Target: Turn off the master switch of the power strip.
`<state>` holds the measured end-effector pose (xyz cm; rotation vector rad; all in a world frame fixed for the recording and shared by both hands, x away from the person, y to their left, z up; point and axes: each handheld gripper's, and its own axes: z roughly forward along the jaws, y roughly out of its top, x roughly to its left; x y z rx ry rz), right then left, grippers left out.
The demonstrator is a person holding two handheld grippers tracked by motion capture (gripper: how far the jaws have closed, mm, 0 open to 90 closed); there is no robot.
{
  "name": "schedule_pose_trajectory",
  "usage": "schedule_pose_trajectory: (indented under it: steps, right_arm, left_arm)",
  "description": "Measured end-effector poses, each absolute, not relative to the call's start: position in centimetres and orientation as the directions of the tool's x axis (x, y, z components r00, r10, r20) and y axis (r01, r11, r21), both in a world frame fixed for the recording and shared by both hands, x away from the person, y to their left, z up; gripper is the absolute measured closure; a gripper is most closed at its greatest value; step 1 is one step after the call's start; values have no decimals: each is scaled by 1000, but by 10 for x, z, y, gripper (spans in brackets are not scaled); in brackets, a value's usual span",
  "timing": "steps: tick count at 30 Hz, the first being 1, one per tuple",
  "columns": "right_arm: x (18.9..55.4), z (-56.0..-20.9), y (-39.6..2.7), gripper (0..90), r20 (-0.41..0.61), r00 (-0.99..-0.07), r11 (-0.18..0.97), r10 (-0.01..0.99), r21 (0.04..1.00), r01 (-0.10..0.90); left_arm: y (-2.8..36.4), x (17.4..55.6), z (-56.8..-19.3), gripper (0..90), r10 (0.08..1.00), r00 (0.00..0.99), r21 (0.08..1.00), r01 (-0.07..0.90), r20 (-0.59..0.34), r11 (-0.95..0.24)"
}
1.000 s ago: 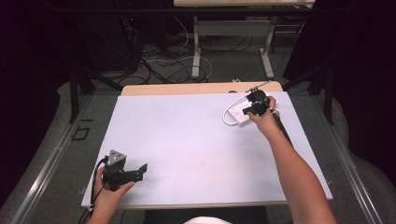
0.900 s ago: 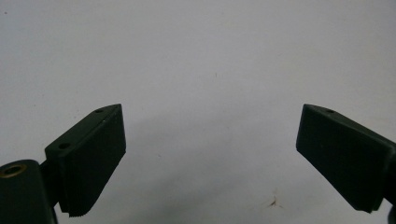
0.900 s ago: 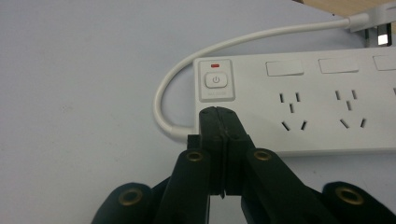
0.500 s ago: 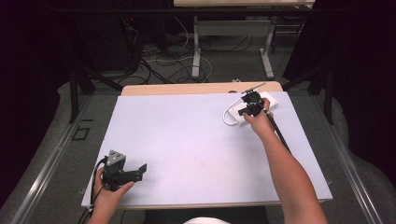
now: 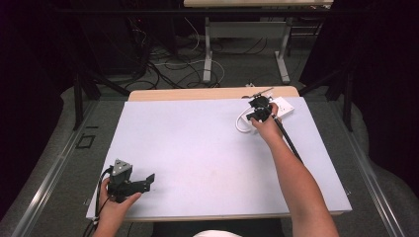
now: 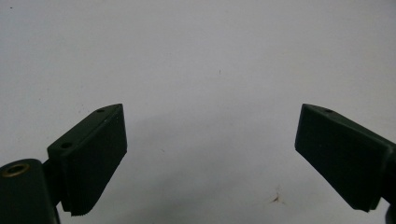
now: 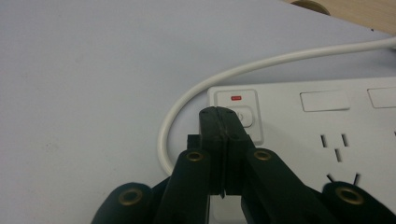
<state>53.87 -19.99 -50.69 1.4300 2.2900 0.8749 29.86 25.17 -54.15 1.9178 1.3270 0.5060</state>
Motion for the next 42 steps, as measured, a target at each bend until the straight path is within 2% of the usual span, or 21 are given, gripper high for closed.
schedule_pose_trajectory:
  steps: [19,42]
  right_arm:
    - [555,-519,-201,900,47,-419,293,907,645,706]
    - [555,-527,-199,900,66,-394,260,917,649,715]
  left_arm:
    - [254,298,-543,94,922,374,748,640,-102,-177]
    - [254,296,-545,94,925,366,753,636,-103,-168]
